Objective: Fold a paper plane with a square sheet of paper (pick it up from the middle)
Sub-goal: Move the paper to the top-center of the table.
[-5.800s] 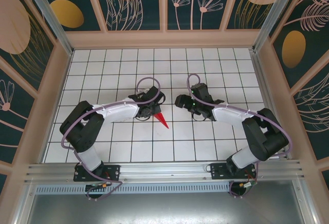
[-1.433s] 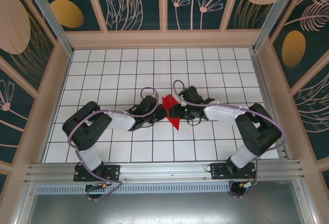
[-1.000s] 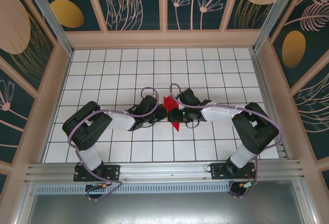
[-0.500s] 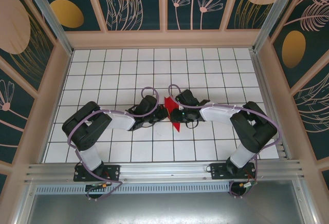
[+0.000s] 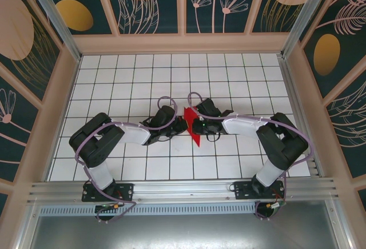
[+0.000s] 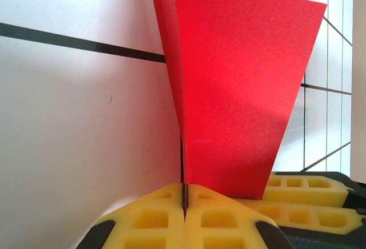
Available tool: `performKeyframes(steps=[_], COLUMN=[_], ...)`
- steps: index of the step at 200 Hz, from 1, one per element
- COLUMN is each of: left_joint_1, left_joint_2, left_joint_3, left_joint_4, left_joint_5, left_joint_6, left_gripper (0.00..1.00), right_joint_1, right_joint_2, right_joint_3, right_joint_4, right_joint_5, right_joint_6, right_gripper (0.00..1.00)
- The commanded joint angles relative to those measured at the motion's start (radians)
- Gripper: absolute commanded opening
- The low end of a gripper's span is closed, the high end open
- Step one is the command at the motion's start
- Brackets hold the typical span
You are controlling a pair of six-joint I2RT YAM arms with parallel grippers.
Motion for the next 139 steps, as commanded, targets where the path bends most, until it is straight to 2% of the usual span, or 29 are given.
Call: performKeyframes(steps=[1, 15, 32, 58, 76, 93, 129, 139], left_joint_1=[-0.004, -0.003, 0.003, 0.027, 0.046, 0.061, 0.088, 0.094], left_joint_2=[-0.002, -0.012, -0.043, -0.136, -0.194, -0.228, -0.268, -0.272], left_joint_3=[0.022, 0.022, 0.023, 0.007, -0.011, -0.017, -0.043, -0.051], left_joint_4=[0.002, -0.008, -0.037, -0.115, -0.177, -0.260, -0.368, -0.375], left_joint_5=[0.015, 0.009, -0.014, -0.079, -0.140, -0.206, -0.310, -0.314], left_joint_6=[-0.005, -0.005, 0.001, 0.012, 0.009, 0.003, -0.026, -0.028], left_gripper=[0.03, 0.08, 0.19, 0.42, 0.62, 0.77, 0.98, 0.99], right_joint_1=[0.014, 0.016, 0.017, 0.016, 0.003, -0.011, -0.025, -0.026], right_joint_2=[0.036, 0.051, 0.048, 0.012, 0.005, 0.024, 0.082, 0.096], right_joint_3=[0.026, 0.035, 0.051, 0.078, 0.103, 0.113, 0.143, 0.148], right_joint_4=[-0.022, -0.033, -0.052, -0.107, -0.148, -0.157, -0.154, -0.153], right_joint_5=[-0.007, 0.003, 0.034, 0.122, 0.177, 0.192, 0.198, 0.195], right_joint_6=[0.018, 0.020, 0.021, 0.018, 0.017, 0.015, 0.017, 0.019], right_gripper=[0.18, 0.14, 0.08, 0.07, 0.07, 0.07, 0.08, 0.09])
